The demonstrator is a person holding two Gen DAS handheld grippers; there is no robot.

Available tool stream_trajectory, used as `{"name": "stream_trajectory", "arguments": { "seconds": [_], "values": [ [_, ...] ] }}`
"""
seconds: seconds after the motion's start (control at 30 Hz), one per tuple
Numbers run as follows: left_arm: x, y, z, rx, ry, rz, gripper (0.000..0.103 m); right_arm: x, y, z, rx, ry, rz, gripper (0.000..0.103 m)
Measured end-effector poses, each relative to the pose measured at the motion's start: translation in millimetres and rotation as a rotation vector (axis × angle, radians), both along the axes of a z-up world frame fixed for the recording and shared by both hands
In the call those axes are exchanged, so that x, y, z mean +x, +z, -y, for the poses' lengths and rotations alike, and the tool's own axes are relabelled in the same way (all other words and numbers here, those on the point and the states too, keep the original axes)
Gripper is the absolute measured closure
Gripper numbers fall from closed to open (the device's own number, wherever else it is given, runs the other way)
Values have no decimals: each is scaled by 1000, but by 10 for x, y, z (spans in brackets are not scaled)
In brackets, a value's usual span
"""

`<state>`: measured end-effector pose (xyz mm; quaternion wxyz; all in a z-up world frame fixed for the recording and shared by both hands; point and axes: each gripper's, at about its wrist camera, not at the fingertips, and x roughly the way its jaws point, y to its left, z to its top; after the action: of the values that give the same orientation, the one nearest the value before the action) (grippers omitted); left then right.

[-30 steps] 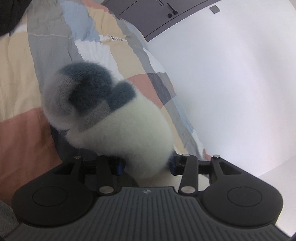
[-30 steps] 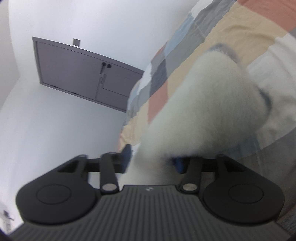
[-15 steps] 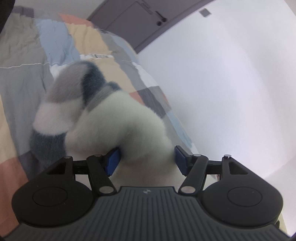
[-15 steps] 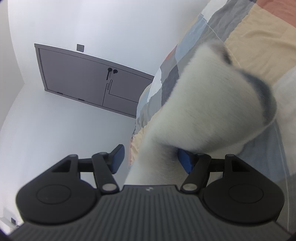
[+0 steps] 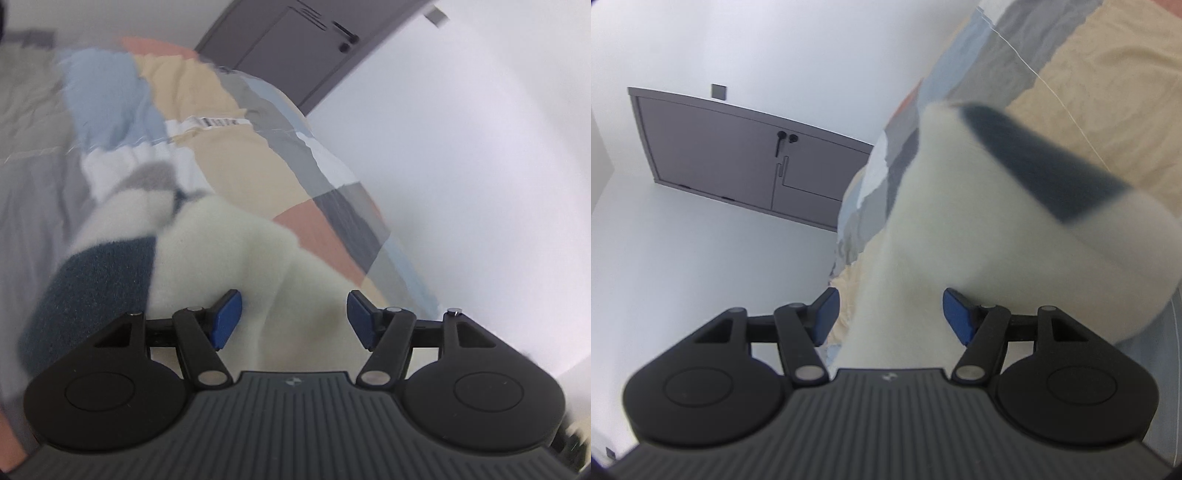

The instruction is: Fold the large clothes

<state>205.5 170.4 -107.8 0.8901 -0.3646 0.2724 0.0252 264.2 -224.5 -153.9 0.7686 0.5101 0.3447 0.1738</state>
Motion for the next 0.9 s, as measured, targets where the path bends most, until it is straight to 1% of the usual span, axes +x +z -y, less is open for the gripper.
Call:
{"name": "stream_trajectory", "arguments": {
  "seconds": [0.07,0.13,0.17,0.23,0.3,0.4,0.47,0.5,0.6,0.67,0.77,0.83,0.87,0.9],
  "values": [
    [118,-58,21,47,-22,-1,34,127,-96,-21,2,8,-34,39],
    [182,-144,5,40,-5,12,34,207,-186,-35,18,-5,-53,40],
    [212,-178,3,44,-5,16,34,224,-243,-32,35,-12,-51,40],
    [303,-220,13,77,-17,7,34,267,-357,-12,68,-18,-51,40],
    [377,-243,23,99,-24,4,34,299,-468,29,127,-36,-68,40],
    [414,-268,55,141,-27,13,34,339,-526,67,173,-41,-80,40],
    [418,-263,80,167,-37,13,34,318,-516,56,170,-38,-72,40],
    [409,-250,82,169,-39,14,33,301,-499,42,162,-37,-67,40],
    [344,-205,45,130,-44,30,30,233,-432,4,108,-32,-44,40],
    [277,-151,32,113,-46,40,29,185,-340,-35,49,-25,-23,40],
    [155,-46,62,127,-69,51,28,61,-196,-71,-52,-22,16,40],
    [23,28,78,128,-84,78,27,-33,-84,-112,-138,-5,54,37],
    [-31,59,93,139,-94,86,27,-95,-19,-141,-181,5,80,37],
    [-79,92,122,168,-98,88,26,-148,39,-177,-223,18,106,37]
  ]
}}
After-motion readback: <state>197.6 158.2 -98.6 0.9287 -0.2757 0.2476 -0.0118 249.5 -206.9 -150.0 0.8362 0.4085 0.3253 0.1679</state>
